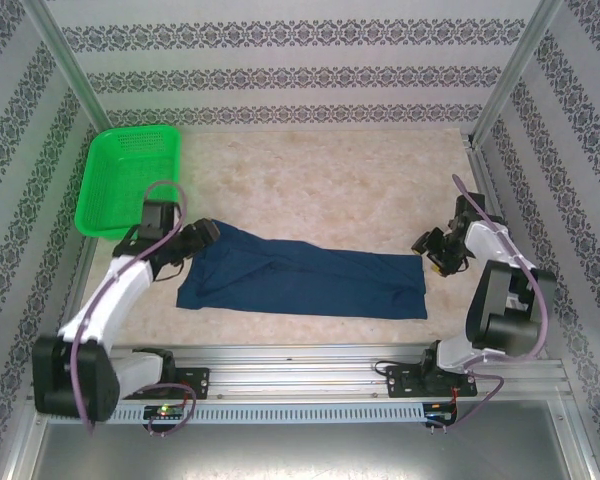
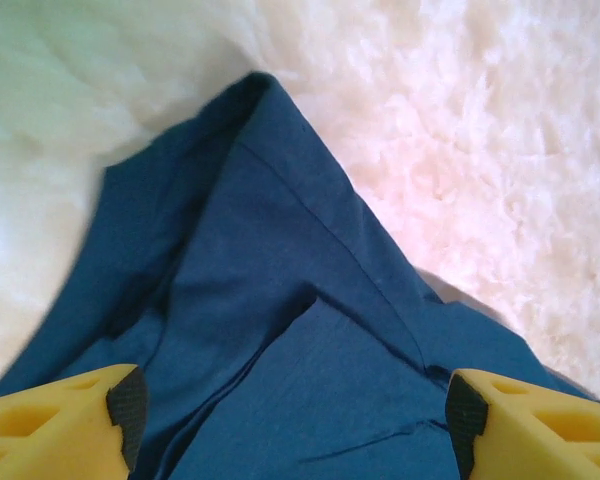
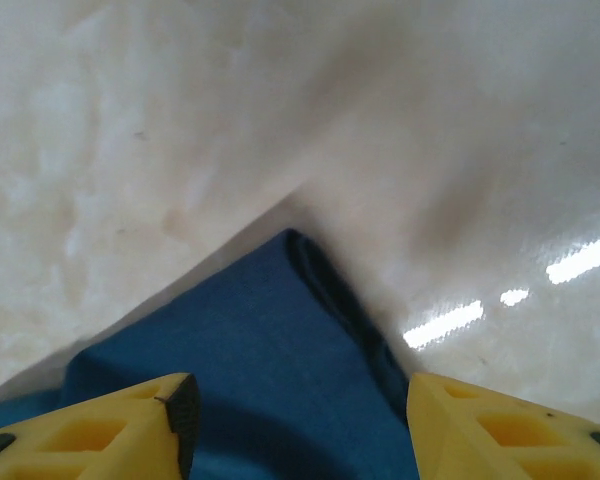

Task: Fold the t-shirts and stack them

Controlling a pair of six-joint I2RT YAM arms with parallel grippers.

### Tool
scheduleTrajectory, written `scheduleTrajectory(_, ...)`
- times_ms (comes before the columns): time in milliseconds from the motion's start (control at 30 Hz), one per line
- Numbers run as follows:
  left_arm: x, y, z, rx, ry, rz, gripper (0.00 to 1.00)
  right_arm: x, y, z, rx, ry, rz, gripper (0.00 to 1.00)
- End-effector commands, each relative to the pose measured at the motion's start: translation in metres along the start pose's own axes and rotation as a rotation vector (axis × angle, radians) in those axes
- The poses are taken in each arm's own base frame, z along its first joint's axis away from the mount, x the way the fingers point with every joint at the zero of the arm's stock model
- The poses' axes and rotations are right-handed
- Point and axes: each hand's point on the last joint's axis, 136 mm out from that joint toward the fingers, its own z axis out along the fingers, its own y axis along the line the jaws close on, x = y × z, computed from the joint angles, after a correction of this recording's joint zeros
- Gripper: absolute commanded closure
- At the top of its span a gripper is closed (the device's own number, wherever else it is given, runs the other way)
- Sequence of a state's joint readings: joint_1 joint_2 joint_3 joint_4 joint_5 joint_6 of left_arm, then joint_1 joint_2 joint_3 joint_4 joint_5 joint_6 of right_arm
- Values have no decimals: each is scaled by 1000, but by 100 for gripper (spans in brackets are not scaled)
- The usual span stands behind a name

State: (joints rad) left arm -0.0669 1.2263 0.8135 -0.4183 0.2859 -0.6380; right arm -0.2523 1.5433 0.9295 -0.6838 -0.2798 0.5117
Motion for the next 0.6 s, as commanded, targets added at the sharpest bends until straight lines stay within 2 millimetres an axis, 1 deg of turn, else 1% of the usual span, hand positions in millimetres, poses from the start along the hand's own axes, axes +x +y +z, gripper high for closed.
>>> scheduleTrajectory(0, -19, -24, 24, 47, 9, 87, 21, -17, 8, 6, 10, -27, -52, 42)
scheduleTrajectory(100, -35, -26, 44, 14, 10, 105, 21, -25, 8, 17, 19, -19, -48, 43)
scheduleTrajectory(167, -42, -28, 54, 6, 11, 107, 21, -27, 13, 23, 6, -9, -54, 44)
scheduleTrajectory(233, -45, -32, 65, 12, 24, 107, 22, -28, 15, 27, 7, 3, -54, 45)
scheduleTrajectory(367, -39, -28, 89, -14, 75, 99, 25, -27, 21, 34, -20, 22, -52, 50)
scheduleTrajectory(467, -33, -23, 103, -36, 106, 84, 26, -23, 25, 37, -38, 45, -52, 55)
scheduleTrajectory(500, -30, -22, 107, -45, 119, 82, 27, -22, 24, 38, -32, 48, -52, 59)
scheduleTrajectory(567, -24, -18, 114, -69, 143, 82, 30, -22, 23, 40, -28, 53, -48, 71)
